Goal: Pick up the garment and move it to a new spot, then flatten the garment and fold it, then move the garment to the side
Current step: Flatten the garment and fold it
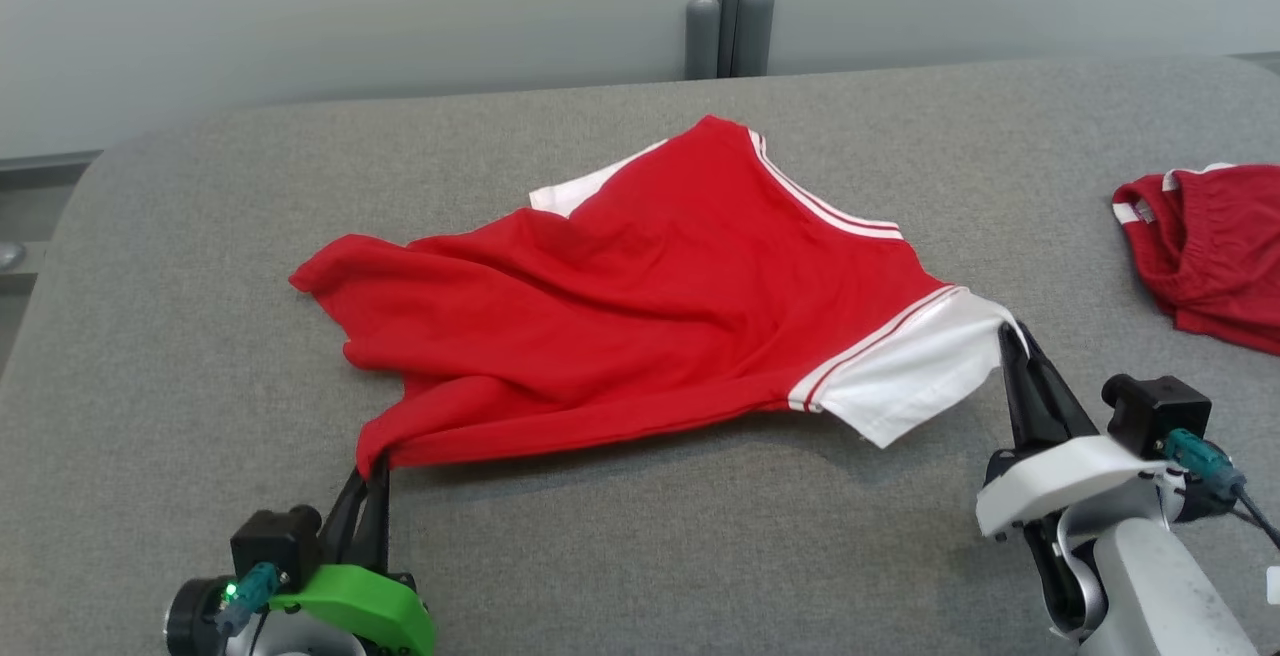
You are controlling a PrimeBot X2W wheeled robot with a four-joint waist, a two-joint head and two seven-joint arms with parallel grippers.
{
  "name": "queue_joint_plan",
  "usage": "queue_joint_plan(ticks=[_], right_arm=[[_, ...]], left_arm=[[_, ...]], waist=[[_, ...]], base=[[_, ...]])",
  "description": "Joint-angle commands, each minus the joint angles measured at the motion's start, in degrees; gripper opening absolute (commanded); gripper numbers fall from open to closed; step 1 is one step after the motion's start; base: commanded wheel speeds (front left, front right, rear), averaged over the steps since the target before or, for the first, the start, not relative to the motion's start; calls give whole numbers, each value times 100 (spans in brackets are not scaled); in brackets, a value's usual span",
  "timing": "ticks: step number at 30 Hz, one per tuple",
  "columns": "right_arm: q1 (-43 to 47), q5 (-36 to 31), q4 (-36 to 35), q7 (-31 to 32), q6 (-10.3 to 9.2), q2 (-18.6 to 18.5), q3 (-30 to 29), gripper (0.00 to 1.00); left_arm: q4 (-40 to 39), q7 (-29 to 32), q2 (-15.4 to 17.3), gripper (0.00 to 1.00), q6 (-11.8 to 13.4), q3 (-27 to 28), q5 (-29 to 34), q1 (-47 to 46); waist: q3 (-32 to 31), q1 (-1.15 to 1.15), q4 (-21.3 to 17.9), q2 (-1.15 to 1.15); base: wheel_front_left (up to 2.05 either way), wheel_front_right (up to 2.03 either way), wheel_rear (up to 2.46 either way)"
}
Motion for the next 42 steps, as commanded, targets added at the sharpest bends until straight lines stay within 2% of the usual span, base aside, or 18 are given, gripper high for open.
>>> queue_joint_plan(ticks=[1,5,11,14,18,24,25,31,32,38,42], right_arm=[[-136,84,-180,-14,-9,-74,45,0],[-500,150,-422,-14,-9,-214,164,0],[-1297,164,-240,-14,-9,-460,377,0],[-1784,148,9,-14,-9,-598,524,0],[-2547,180,330,-14,-9,-764,687,0],[-3751,148,725,-14,-9,-934,762,0],[-3751,148,725,-14,-9,-934,762,0],[-5275,-143,1075,-14,-9,-1013,826,0],[-5549,-183,1132,-14,-10,-1026,739,0],[-6844,-718,1326,-14,-10,-1040,186,0],[-7361,-1154,1237,-14,-10,-1080,-156,0]], left_arm=[[-89,2,146,0,-26,11,111,-181],[-140,2,431,0,-40,-68,241,-603],[265,2,1058,0,-37,-570,114,-1594],[565,27,1298,0,-37,-859,-10,-2156],[767,153,1566,0,-36,-1251,-114,-3050],[992,301,1803,0,-35,-1667,-250,-4412],[992,301,1803,0,-35,-1667,-250,-4412],[1283,361,1992,0,-35,-1931,26,-5955],[1344,341,2034,0,28,-1970,153,-6209],[1659,131,1995,0,301,-2055,521,-7472],[1795,45,1962,0,456,-2070,692,-8078]], waist=[[-368,0,-8,0],[-537,0,10,0],[-575,0,-8,0],[-446,0,-42,0],[108,0,-66,0],[1187,0,-70,0],[1187,0,-70,0],[2199,0,-131,0],[2307,0,-134,0],[2521,0,-157,0],[2491,0,-180,0]], base=[[0,0,0],[0,0,0],[0,0,0],[0,0,0],[0,0,0],[0,0,0],[0,0,0],[0,0,0],[0,0,0],[0,0,0],[0,0,0]])
